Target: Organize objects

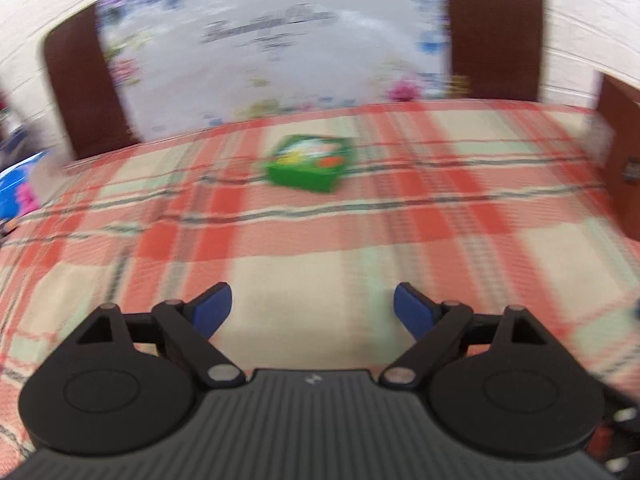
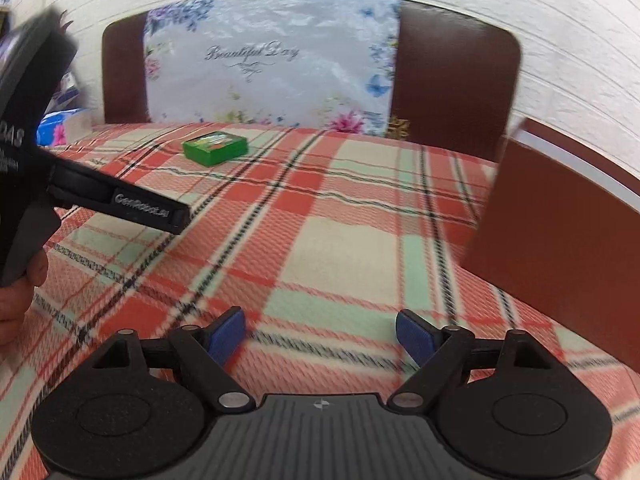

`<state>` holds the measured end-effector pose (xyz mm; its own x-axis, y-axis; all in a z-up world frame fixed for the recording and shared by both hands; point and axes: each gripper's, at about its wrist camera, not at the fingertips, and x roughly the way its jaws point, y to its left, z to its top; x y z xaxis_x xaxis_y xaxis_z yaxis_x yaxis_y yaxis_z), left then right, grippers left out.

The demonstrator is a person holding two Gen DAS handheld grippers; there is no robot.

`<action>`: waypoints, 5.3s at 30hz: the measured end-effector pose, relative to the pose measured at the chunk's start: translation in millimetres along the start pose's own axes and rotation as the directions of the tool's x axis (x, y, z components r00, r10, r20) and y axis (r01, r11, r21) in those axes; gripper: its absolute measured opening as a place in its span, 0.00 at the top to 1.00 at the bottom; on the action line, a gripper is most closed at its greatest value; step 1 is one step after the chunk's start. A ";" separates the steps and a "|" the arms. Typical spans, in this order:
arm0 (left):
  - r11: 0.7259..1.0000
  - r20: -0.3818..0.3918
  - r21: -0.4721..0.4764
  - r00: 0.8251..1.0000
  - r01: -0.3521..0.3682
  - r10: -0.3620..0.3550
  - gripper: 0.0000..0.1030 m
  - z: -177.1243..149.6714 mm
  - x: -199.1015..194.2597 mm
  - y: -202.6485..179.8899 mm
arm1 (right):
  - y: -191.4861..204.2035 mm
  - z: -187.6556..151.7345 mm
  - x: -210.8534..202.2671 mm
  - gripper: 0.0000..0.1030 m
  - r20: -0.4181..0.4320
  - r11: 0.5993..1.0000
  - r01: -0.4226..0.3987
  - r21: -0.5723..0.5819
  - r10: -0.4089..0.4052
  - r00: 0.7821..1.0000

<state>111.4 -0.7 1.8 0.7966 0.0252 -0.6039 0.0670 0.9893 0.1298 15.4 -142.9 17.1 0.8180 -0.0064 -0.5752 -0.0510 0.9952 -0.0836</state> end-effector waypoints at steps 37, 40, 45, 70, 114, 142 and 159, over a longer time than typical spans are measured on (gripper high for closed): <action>0.958 -0.006 -0.273 0.996 -0.092 0.094 0.00 -5.1 22.7 66.5 | 40.7 92.6 119.7 0.43 0.029 0.944 -0.292 -0.151 0.300 0.954; 0.959 -0.007 -0.268 0.995 -0.093 0.095 0.00 -4.7 22.7 66.4 | 22.8 69.9 91.7 0.43 0.029 0.958 -0.267 -0.109 0.271 0.962; 0.962 -0.010 -0.255 0.995 -0.100 0.100 0.00 -4.4 22.5 65.0 | -4.2 30.5 43.1 0.43 0.018 0.977 -0.208 -0.050 0.209 0.978; 0.947 -0.087 -0.210 0.960 0.243 -0.265 0.12 -4.9 -52.5 -20.9 | -46.5 -48.3 -48.9 0.35 0.043 0.996 -0.027 0.088 0.023 0.999; 0.890 0.031 0.264 0.919 0.371 -0.392 0.21 113.9 -90.3 -271.7 | -190.8 -34.4 -103.6 0.17 0.288 0.824 0.395 0.406 -0.525 0.801; 0.955 0.008 0.208 0.976 0.212 -0.218 0.00 27.9 -115.5 -150.8 | -113.6 -46.4 -154.7 0.12 0.226 0.876 0.218 0.430 -0.338 0.914; 0.979 0.019 0.144 0.989 0.144 -0.148 0.00 17.3 -111.9 -113.4 | -77.2 -32.1 -157.7 0.08 0.240 0.897 0.231 0.377 -0.335 0.911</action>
<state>25.0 -118.3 68.3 0.7892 -0.1245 -0.6013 0.2671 0.9513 0.1537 -128.1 -221.9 88.2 0.9000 -0.3158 -0.3006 0.3588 0.9282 0.0990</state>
